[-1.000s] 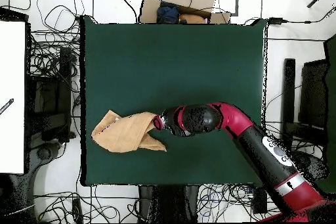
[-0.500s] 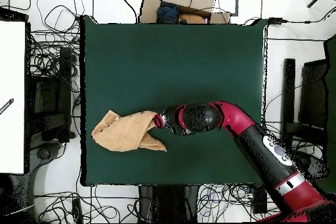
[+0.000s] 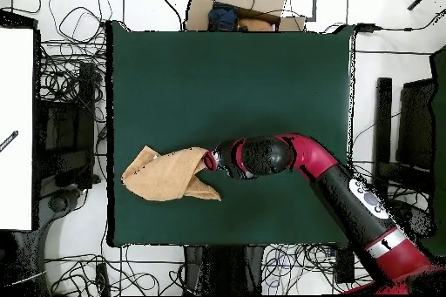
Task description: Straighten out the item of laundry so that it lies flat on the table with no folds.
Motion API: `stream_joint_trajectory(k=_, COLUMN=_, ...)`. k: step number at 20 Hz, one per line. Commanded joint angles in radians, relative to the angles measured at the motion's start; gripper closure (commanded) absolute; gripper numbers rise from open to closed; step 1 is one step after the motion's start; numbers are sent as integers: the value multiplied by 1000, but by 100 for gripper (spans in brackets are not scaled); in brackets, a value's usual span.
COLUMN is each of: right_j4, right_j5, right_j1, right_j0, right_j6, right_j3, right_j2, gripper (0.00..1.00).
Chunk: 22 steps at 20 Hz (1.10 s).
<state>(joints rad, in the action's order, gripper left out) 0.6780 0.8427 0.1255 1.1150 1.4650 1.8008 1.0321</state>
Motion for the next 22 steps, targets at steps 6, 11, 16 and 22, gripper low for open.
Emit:
stream_joint_trajectory(k=6, right_j4=24, right_j5=-150, right_j1=-77, right_j0=50, right_j6=-145, right_j3=29, right_j2=8, gripper=100)
stream_joint_trajectory(k=11, right_j4=85, right_j5=-230, right_j1=-161, right_j0=112, right_j6=-272, right_j3=20, right_j2=33, gripper=100)
stream_joint_trajectory(k=16, right_j4=122, right_j5=-283, right_j1=-163, right_j0=107, right_j6=-253, right_j3=23, right_j2=41, gripper=100)
stream_joint_trajectory(k=22, right_j4=155, right_j5=-282, right_j1=-229, right_j0=148, right_j6=-367, right_j3=25, right_j2=35, gripper=100)
